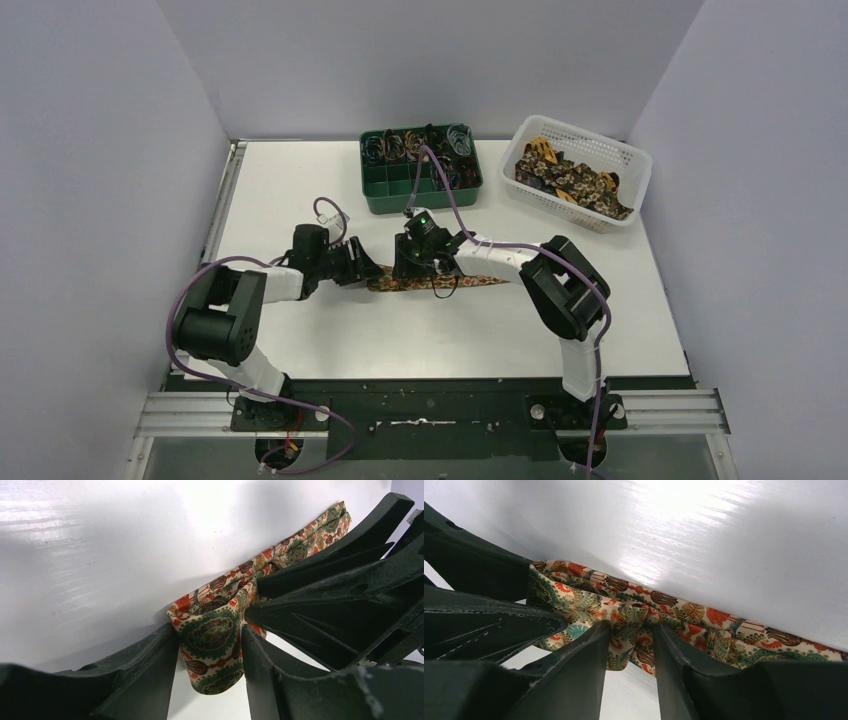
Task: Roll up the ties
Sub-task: Roll the tie at the center of the board.
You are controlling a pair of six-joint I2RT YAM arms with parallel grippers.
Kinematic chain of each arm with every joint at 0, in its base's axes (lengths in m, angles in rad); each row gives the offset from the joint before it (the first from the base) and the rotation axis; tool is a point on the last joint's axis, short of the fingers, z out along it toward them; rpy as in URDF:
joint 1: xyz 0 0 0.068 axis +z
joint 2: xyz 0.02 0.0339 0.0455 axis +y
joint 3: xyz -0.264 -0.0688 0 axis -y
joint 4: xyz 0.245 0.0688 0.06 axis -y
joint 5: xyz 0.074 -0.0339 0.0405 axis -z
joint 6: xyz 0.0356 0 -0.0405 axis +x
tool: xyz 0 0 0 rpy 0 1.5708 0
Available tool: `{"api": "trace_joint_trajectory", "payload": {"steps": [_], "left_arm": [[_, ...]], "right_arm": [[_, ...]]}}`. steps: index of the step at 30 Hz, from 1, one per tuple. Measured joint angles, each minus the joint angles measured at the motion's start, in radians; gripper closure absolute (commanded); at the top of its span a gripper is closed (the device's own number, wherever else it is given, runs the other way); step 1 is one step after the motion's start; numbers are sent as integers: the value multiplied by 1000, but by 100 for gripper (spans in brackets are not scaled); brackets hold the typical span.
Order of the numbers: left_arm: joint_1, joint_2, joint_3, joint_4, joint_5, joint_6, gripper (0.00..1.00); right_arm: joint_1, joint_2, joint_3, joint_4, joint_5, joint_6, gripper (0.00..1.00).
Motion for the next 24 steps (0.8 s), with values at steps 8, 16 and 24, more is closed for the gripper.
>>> {"api": "trace_joint_trajectory", "payload": {"steps": [8,16,24], "left_arm": [[-6,-18,0,-21,0,0,41],[-9,-43,0,-72,-13,6,40],[-28,-41,5,-82,-61,-19,55]], "right_arm": [[0,0,0,0,-1,0,62],[0,0,0,0,-2,0,62],[0,0,0,0,-6,1,62]]}}
